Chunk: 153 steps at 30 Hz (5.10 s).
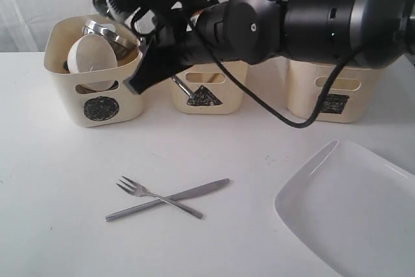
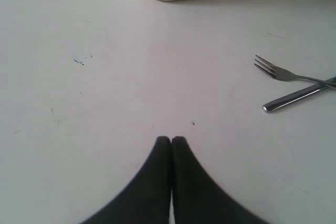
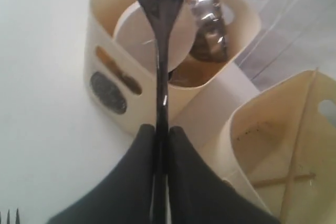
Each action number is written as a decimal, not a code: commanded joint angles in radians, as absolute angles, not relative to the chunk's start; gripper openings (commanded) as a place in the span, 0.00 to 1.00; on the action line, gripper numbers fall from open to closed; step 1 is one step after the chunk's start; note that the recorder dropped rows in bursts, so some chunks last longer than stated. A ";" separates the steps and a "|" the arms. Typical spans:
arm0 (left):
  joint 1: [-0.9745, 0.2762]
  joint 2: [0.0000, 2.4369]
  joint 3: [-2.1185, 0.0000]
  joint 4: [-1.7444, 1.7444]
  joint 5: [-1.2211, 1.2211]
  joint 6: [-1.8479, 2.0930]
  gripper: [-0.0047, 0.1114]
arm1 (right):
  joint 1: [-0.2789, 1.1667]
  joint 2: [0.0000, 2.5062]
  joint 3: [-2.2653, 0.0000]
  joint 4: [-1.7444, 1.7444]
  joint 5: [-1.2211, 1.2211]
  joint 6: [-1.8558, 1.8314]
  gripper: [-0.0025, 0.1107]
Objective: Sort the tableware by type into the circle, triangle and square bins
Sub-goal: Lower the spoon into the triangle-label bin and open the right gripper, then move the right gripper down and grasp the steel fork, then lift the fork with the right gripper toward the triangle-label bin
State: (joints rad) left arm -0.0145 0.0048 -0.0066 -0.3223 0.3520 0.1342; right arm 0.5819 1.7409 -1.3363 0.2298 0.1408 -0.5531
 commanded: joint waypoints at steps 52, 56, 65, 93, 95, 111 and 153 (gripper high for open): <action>-0.012 0.000 0.000 -0.330 0.382 0.133 0.04 | 0.311 2.036 -1.667 0.198 0.413 -0.195 0.13; -0.012 0.000 0.000 -0.330 0.382 0.133 0.04 | 0.321 1.925 -1.667 0.199 0.697 -0.413 0.02; -0.012 0.000 0.000 -0.330 0.382 0.133 0.04 | 0.503 1.862 -1.627 0.213 1.007 -0.559 0.02; -0.012 0.000 0.000 -0.330 0.382 0.133 0.04 | 0.690 2.158 -1.534 0.159 0.720 -0.599 0.39; -0.012 0.000 0.000 -0.330 0.382 0.133 0.04 | 0.690 2.167 -1.534 0.152 0.720 -0.599 0.39; -0.012 0.000 0.000 -0.330 0.382 0.133 0.04 | 0.690 2.165 -1.534 0.152 0.751 -0.599 0.02; -0.012 0.000 0.000 -0.330 0.382 0.133 0.04 | 0.472 1.758 -1.493 -0.212 0.147 0.299 0.02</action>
